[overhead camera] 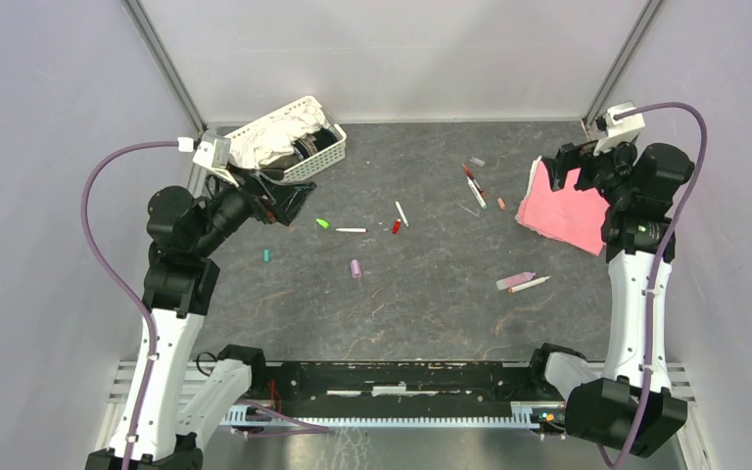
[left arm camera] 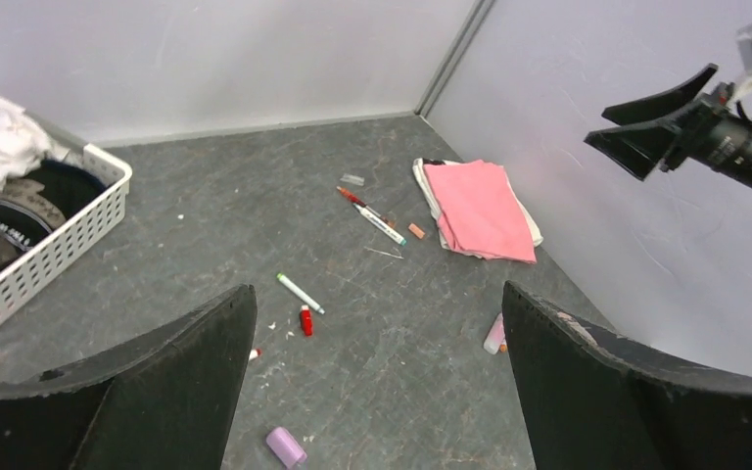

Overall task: Insert the pens into the pen caps
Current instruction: Pick up the pen from the center of the board.

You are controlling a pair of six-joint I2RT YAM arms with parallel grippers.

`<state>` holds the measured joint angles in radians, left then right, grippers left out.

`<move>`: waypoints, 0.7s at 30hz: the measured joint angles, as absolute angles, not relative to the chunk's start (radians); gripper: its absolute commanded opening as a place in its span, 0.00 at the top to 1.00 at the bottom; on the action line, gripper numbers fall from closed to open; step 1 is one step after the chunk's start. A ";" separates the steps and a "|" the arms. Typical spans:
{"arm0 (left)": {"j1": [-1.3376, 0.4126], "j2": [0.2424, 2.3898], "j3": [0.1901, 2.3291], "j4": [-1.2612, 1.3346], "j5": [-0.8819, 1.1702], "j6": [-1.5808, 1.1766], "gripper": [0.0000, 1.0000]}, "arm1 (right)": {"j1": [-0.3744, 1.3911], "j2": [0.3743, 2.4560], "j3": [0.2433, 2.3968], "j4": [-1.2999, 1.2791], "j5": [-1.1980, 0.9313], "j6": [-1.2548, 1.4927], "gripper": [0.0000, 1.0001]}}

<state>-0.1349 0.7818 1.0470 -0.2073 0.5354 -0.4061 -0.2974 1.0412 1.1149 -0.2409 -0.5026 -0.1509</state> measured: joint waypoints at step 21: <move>-0.263 0.855 0.697 -0.271 0.340 -0.480 0.07 | -0.033 1.036 0.785 -0.205 -0.876 -0.407 0.02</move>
<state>-0.2626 0.8547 0.6968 -0.2714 0.3405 -0.4805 -0.0334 1.0359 0.7853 -0.2047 -0.8757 -0.4068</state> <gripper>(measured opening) 0.968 0.979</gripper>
